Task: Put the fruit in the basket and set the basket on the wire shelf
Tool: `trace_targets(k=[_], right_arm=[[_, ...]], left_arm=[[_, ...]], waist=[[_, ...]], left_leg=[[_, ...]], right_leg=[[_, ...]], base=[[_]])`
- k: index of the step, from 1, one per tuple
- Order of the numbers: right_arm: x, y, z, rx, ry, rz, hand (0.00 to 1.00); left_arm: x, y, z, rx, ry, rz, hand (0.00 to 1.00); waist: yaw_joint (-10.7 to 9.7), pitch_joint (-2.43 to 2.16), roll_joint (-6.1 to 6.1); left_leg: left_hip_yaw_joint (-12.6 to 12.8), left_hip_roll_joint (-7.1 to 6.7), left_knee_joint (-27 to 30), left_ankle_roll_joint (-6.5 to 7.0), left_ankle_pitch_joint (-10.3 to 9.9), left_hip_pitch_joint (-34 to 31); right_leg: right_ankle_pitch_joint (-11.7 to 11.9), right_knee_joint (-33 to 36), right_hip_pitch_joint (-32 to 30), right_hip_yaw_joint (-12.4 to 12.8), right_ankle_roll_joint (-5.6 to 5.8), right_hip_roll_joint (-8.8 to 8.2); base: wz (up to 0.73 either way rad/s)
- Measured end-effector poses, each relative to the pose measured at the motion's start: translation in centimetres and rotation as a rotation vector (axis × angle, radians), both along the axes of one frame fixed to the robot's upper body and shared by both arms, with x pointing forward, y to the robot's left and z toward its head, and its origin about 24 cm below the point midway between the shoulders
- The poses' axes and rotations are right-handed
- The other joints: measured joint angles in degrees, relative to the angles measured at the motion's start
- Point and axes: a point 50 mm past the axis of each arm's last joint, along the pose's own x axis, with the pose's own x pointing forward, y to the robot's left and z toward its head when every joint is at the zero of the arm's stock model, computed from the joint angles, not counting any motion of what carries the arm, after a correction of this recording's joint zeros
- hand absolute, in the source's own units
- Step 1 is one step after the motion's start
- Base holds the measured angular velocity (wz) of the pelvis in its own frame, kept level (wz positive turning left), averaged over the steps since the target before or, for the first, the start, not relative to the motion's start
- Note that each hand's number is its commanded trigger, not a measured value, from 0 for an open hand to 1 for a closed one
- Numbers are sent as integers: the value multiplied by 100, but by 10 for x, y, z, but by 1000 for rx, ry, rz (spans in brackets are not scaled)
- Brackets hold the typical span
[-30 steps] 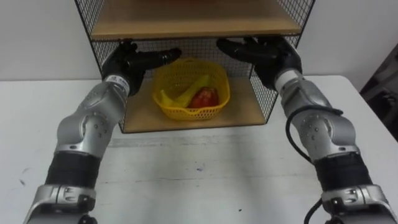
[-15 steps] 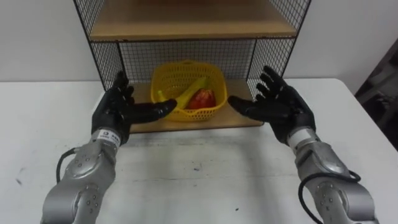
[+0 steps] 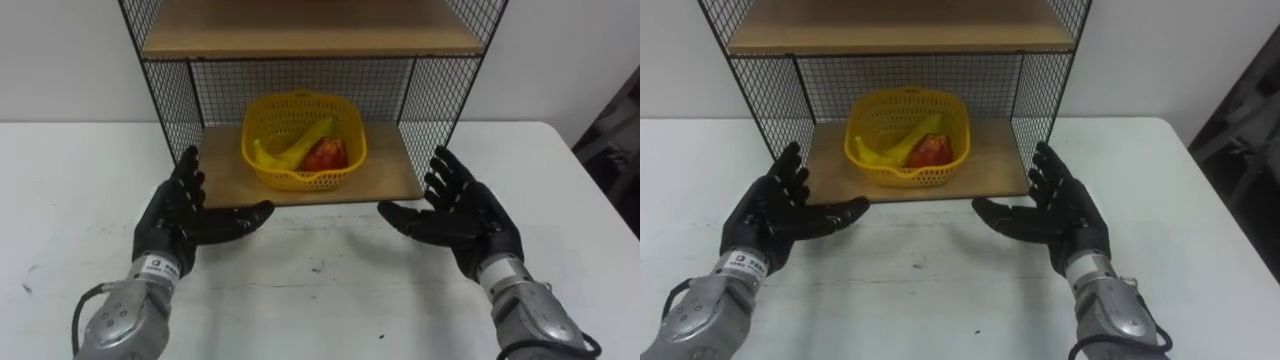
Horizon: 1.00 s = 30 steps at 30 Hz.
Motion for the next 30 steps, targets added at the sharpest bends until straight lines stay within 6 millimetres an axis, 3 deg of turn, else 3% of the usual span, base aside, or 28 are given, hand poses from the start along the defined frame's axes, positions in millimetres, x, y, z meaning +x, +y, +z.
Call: trace_targets(k=[9,14,18,21,23,25,29,30], right_arm=[[-33,-11,-2,12,-21,-24,0],[-43,-13,-7,12,1,-43,0],[-41,-21,3,-42,-78,-119,0],[-40,-30,15,-91,-131,-188,0],[-40,-42,28,-156,-197,-286,0],[-42,-55,38,-225,-244,-377,0],[-54,-97,83,-397,-428,-692,0],[-56,-102,90,-414,-463,-737,0]], left_arm=[[-31,4,-3,-73,-12,-30,0],[-40,8,2,-156,-77,21,0],[-41,14,5,-133,-101,106,0],[-40,19,11,-115,-118,173,0],[-41,35,31,-63,-217,297,0],[-45,56,53,14,-328,429,0],[-74,109,107,235,-616,828,0],[-80,114,113,261,-649,886,0]], waist=[[-17,-49,66],[25,-32,95],[74,15,77],[151,25,86],[193,56,72],[261,58,82],[334,58,126],[334,57,126]], left_leg=[[-28,0,14,-4,-4,-47],[-48,-6,10,-10,2,-48],[-46,-5,9,-15,-2,-81],[-45,-6,7,-19,3,-150],[-52,-2,-8,-31,15,-151],[-53,1,-11,-33,16,-153],[-130,-9,-26,-42,21,-155],[-135,-9,-29,-44,22,-151]], right_leg=[[-46,6,-55,9,2,-5],[-45,15,-45,39,2,7],[-48,12,-100,63,0,23],[-18,17,-132,88,-8,50],[1,0,-149,108,-16,86],[9,-13,-153,112,-22,92],[5,-81,-106,82,-17,91],[5,-85,-104,77,-17,90]], base=[[1],[2],[0],[-5],[0],[0],[7],[5]])
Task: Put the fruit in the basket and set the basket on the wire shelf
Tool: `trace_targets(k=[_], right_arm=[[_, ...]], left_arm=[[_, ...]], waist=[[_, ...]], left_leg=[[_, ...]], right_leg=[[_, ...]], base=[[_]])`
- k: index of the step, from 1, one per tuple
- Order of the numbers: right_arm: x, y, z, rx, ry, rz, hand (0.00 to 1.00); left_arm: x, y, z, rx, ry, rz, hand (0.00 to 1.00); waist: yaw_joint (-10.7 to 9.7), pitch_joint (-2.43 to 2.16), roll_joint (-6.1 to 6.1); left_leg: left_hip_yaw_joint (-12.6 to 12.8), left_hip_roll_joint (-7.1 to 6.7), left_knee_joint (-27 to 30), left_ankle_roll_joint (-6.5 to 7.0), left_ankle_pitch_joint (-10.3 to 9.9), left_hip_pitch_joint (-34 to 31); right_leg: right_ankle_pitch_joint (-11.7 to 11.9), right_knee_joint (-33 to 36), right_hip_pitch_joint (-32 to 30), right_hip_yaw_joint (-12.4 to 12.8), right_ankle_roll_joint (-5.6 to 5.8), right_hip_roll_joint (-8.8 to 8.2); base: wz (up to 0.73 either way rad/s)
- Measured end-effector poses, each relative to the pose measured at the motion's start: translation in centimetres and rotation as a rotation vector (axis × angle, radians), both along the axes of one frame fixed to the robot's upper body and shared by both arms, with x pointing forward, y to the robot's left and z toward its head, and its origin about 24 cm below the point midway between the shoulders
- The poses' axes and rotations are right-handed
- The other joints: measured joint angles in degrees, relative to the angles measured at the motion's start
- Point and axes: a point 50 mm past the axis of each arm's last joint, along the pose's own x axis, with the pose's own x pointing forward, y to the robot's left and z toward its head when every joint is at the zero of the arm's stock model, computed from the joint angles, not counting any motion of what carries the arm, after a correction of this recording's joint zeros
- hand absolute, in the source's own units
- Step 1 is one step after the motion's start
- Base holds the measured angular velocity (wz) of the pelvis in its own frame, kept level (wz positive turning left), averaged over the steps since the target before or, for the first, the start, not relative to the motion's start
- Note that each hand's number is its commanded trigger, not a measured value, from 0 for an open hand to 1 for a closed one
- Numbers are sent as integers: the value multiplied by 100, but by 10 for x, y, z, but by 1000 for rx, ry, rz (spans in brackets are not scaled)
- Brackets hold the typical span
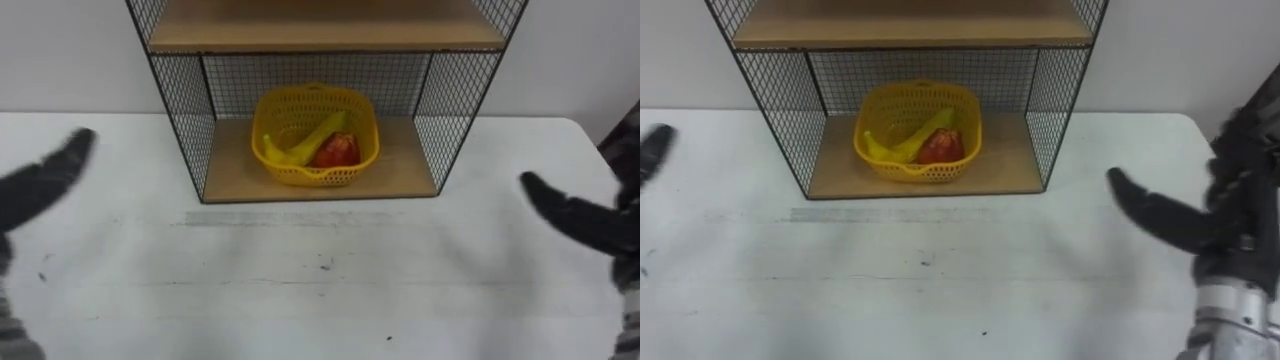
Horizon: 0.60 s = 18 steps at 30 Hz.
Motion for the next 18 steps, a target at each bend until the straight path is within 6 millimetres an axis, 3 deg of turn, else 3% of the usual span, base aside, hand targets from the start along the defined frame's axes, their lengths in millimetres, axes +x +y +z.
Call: trace_targets(k=[2,5,8,12,14,16,17,18], right_arm=[[-14,-20,25,-76,-128,-163,0],[-37,-42,47,-124,-250,-376,0],[-61,-59,62,-128,-365,-570,0],[-87,-74,62,-8,-447,-714,0],[-97,-83,47,95,-403,-776,0],[-108,-94,25,175,-297,-841,0],[-119,-103,4,257,-208,-900,0],[-125,-107,-8,300,-163,-933,0]], left_arm=[[-22,15,19,37,-120,208,0],[-49,34,33,44,-231,454,0],[-78,48,47,60,-346,672,0],[-99,65,50,11,-397,807,0],[-110,80,31,-132,-347,866,0],[-118,94,-1,-275,-218,922,0],[-122,101,-29,-403,-119,949,0],[-124,103,-45,-463,-62,960,0]], waist=[[82,-6,0],[143,-27,-18],[176,-46,-67],[186,-66,-89],[136,-50,-51],[113,-36,0],[100,-46,44],[94,-50,48]], left_leg=[[-14,-2,1,-2,1,0],[-85,-14,8,-6,1,-6],[-89,-20,30,-11,1,-36],[-137,-32,69,-25,-12,-99],[-146,-35,65,-25,-12,-115],[-149,-38,58,-25,-12,-134],[-161,-44,55,-24,-10,-153],[-164,-48,54,-24,-10,-155]], right_leg=[[-7,6,-31,-17,5,-5],[-52,34,-37,-102,7,-62],[-107,146,-117,-122,-5,-85],[-163,221,-154,-138,-9,-100],[-162,218,-157,-174,-12,-112],[-155,223,-172,-271,-24,-149],[-148,218,-170,-273,-30,-154],[-148,220,-168,-272,-30,-157]], base=[[4],[12],[5],[3],[5],[5],[4],[4]])
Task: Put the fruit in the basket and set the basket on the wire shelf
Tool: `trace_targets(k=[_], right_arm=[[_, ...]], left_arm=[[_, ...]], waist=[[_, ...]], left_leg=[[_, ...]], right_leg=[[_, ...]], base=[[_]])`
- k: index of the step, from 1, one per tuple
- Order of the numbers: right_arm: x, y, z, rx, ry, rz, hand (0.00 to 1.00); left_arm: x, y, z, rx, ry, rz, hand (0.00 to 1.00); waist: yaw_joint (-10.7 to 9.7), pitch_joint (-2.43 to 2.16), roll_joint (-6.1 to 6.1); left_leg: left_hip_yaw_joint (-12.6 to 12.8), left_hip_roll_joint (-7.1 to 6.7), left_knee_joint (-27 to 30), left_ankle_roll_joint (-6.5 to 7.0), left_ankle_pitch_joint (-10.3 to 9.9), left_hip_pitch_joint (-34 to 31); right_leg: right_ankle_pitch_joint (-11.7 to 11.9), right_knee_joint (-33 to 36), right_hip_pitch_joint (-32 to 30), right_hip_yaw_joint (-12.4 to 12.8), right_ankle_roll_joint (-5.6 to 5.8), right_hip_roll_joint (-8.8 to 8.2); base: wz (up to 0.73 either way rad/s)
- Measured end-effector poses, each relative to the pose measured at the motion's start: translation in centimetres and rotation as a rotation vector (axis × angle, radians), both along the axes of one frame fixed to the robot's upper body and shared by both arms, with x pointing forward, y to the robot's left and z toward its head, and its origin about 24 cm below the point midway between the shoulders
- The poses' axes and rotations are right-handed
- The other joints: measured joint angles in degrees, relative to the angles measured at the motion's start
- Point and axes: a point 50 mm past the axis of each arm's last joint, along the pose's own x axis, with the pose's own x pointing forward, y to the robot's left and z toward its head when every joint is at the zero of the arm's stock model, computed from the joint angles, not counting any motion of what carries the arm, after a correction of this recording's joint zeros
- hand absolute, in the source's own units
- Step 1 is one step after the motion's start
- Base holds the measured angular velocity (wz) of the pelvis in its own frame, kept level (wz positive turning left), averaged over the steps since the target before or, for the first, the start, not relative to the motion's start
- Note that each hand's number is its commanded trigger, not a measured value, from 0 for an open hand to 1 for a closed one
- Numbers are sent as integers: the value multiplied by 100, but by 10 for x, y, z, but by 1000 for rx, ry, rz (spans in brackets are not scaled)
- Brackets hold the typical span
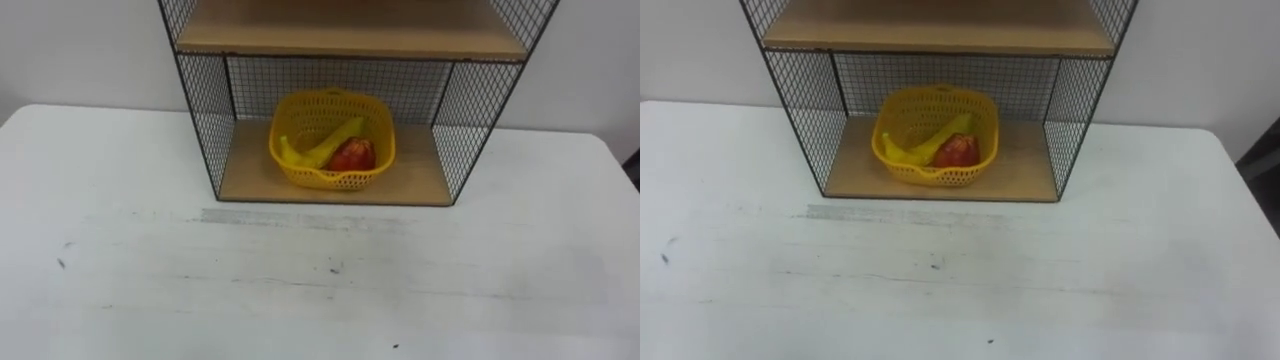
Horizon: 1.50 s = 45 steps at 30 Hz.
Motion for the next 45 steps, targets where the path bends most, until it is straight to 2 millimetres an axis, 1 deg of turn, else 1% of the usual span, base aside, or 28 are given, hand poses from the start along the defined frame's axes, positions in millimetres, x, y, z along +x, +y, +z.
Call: trace_targets(k=[1,2,3,4,6,7,9,10,12,14,15,17,18,20,22,23,24,26,27,29,30,31,32,34,36,39,41,45], right_arm=[[-12,-5,-25,120,41,-55,0],[-25,-6,-48,229,68,-116,0],[-31,-4,-59,281,75,-144,0],[-44,0,-79,375,78,-203,0],[-67,9,-111,521,105,-307,0],[-73,11,-117,553,109,-334,0],[-90,19,-138,665,102,-419,0],[-94,22,-143,694,100,-440,0],[-109,40,-172,827,179,-484,0],[-116,59,-191,921,251,-486,0],[-119,65,-197,953,277,-483,0],[-126,85,-213,1056,319,-480,0],[-126,87,-215,1072,323,-473,0],[-128,96,-222,1113,384,-409,0],[-127,100,-227,1143,440,-347,0],[-125,104,-230,1165,517,-271,0],[-123,106,-232,1175,564,-224,0],[-111,112,-239,1201,717,-14,0],[-107,113,-241,1200,766,50,0],[-93,117,-246,1188,957,288,0],[-89,118,-248,1188,999,339,0],[-82,121,-250,1186,1066,436,0],[-77,123,-252,1184,1111,516,0],[-74,125,-253,1188,1149,588,0],[-68,128,-255,1188,1222,695,0],[-67,131,-257,1174,1310,791,0],[-62,134,-258,1153,1397,888,0],[-51,139,-260,1132,1460,995,0]], left_arm=[[-7,0,-33,-148,70,8,0],[-16,-4,-65,-292,133,23,0],[-22,-8,-79,-354,150,35,0],[-33,-16,-103,-460,186,65,0],[-55,-30,-135,-607,253,115,0],[-59,-34,-142,-636,274,117,0],[-75,-43,-159,-722,319,139,0],[-77,-45,-162,-738,320,141,0],[-84,-54,-176,-800,367,117,0],[-91,-66,-188,-865,436,75,0],[-93,-70,-192,-886,469,51,0],[-102,-83,-204,-973,565,-34,0],[-104,-85,-206,-989,576,-49,0],[-104,-92,-212,-1021,683,-177,0],[-101,-98,-218,-1043,777,-297,0],[-98,-101,-222,-1059,850,-389,0],[-96,-103,-224,-1065,885,-437,0],[-89,-112,-231,-1093,1022,-616,0],[-87,-114,-233,-1098,1058,-660,0],[-73,-123,-239,-1108,1171,-824,0],[-70,-124,-241,-1107,1191,-861,0],[-64,-127,-243,-1104,1217,-921,0],[-60,-128,-244,-1099,1237,-965,0],[-54,-129,-245,-1093,1271,-1014,0],[-52,-132,-246,-1079,1355,-1085,0],[-48,-137,-248,-1054,1459,-1163,0],[-43,-141,-250,-1031,1532,-1218,0],[-32,-145,-252,-988,1581,-1275,0]], waist=[[0,-20,4],[-17,-21,34],[-28,-19,49],[-58,-24,49],[-160,-34,29],[-182,-32,26],[-271,-32,24],[-275,-32,24],[-295,-32,10],[-297,-27,19],[-302,-26,20],[-402,-30,13],[-448,-29,10],[-551,-30,2],[-590,-30,-10],[-590,-24,-25],[-585,-20,-34],[-582,-15,-79],[-582,-14,-86],[-576,-15,-101],[-560,-14,-109],[-532,-7,-119],[-510,5,-124],[-507,7,-124],[-450,6,-121],[-452,8,-118],[-467,16,-111],[-488,26,-107]], left_leg=[[-3,-4,-6,0,1,0],[-6,-4,-6,0,0,-9],[-11,-4,-6,-7,-4,-16],[-16,-4,-6,-27,-16,-32],[-15,-2,11,-26,-23,-56],[-19,-2,13,-26,-24,-58],[-36,-10,10,-25,-24,-58],[-36,-10,9,-25,-24,-57],[-26,-8,3,-26,-23,-40],[-3,-5,-17,-26,-23,19],[-1,-5,-20,-26,-23,42],[1,-3,-15,-27,-24,85],[0,-3,-13,-27,-24,84],[-15,-12,-8,-29,-22,90],[-18,-14,-19,-28,-22,129],[-3,-13,-30,-27,-23,170],[15,-9,-33,-26,-23,182],[82,7,-49,-22,-26,222],[86,9,-50,-20,-28,229],[89,15,-54,-16,-30,265],[104,16,-60,-16,-30,275],[147,24,-86,-17,-26,309],[162,29,-106,-20,-22,340],[154,32,-103,-20,-22,365],[147,35,-94,-21,-23,384],[150,38,-95,-22,-23,384],[151,39,-97,-23,-21,381],[148,39,-97,2,-6,381]], right_leg=[[-1,1,9,1,1,-4],[-2,-2,13,-3,3,-5],[-4,-5,9,-4,5,-5],[-12,-2,-9,-2,10,-4],[-33,9,-47,6,11,1],[-43,9,-49,6,19,0],[-51,11,-31,14,27,-1],[-51,11,-23,15,27,-1],[-47,10,-9,13,22,-4],[-44,3,35,26,22,-2],[-44,-3,55,35,22,0],[-54,-14,70,71,42,10],[-63,-13,76,67,59,8],[-61,-7,113,40,59,-5],[-54,-12,153,33,48,-8],[-49,-12,180,59,38,0],[-47,-13,184,85,34,8],[-21,-36,183,136,26,27],[-15,-45,184,138,27,30],[17,-118,240,164,34,52],[21,-111,238,181,34,57],[25,-103,239,217,29,70],[29,-110,260,232,24,79],[33,-135,302,209,23,78],[35,-146,325,191,24,76],[37,-149,331,176,22,77],[41,-149,329,179,16,78],[41,-145,328,187,15,79]], base=[[0],[0],[0],[0],[0],[3],[4],[0],[0],[-5],[0],[2],[0],[5],[-1],[-10],[-15],[-15],[-9],[0],[-8],[-14],[-11],[3],[0],[0],[0],[0]])
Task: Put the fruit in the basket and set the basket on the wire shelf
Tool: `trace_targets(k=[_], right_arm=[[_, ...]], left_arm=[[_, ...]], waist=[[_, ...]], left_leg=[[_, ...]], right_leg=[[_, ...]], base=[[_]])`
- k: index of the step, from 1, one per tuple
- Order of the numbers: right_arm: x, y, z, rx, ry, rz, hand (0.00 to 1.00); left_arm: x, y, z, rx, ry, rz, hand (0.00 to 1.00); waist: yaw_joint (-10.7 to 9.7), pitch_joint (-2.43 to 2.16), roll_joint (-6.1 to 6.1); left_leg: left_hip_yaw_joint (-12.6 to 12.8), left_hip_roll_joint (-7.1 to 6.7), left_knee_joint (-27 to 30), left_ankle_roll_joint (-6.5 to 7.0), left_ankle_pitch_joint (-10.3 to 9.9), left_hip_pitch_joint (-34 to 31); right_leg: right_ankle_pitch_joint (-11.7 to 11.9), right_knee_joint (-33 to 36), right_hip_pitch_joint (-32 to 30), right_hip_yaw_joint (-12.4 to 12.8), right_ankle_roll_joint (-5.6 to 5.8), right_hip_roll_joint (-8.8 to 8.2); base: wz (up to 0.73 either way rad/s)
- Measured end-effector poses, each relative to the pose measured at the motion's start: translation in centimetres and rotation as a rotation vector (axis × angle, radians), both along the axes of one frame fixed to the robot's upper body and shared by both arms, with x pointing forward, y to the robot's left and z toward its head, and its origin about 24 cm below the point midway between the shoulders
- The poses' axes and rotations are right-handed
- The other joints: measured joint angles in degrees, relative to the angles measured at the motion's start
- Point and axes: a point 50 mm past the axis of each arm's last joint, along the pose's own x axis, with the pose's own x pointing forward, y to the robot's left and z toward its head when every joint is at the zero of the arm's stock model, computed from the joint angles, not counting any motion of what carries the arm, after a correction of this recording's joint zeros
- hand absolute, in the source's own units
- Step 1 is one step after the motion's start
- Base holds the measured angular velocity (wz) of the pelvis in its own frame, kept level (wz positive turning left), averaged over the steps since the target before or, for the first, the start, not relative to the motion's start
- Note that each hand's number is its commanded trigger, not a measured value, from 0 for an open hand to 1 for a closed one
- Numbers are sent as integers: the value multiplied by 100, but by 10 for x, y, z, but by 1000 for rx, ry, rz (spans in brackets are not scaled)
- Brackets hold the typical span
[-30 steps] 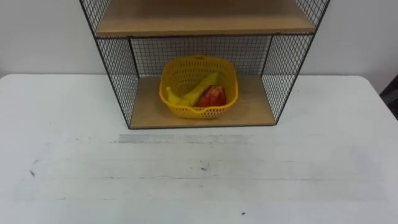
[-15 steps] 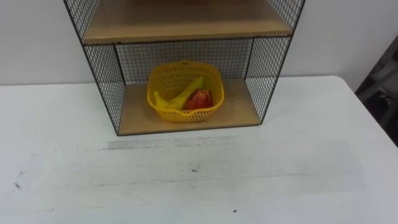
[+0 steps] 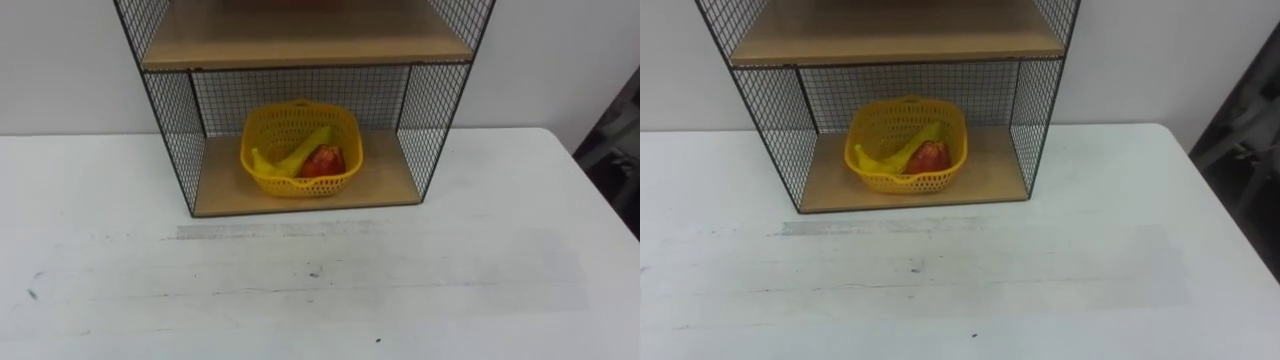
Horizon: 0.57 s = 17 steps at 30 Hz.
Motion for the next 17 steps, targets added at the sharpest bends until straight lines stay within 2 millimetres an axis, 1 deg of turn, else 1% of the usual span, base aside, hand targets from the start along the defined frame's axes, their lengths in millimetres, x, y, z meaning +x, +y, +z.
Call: trace_targets(k=[2,3,7,11,14,17], right_arm=[[6,5,-2,32,9,52,0],[6,7,-2,45,17,68,0],[5,12,-4,83,50,127,0],[2,15,-4,119,93,175,0],[0,17,-4,136,117,184,0],[0,20,-5,163,128,203,0]], left_arm=[[7,-4,-1,-6,0,-40,0],[11,-6,-2,-8,4,-74,0],[18,-11,-3,-14,23,-149,0],[18,-13,-4,-21,42,-174,0],[13,-14,-4,-36,65,-168,0],[13,-14,-5,-40,68,-169,0]], waist=[[2,13,-9],[-6,16,-14],[-22,27,-32],[-51,45,-66],[-69,41,-92],[-71,40,-115]], left_leg=[[-15,-2,1,1,1,-1],[-27,-5,1,1,2,-2],[-47,-6,1,-3,6,6],[-74,0,3,-7,8,26],[-78,0,3,-8,9,27],[-83,-1,2,-9,10,27]], right_leg=[[-4,10,0,1,0,0],[-6,7,6,1,1,1],[-9,-5,32,-20,2,1],[3,-68,84,-44,7,11],[13,-68,88,-43,-3,13],[16,-72,88,-41,-3,14]], base=[[2],[4],[3],[2],[0],[0]])
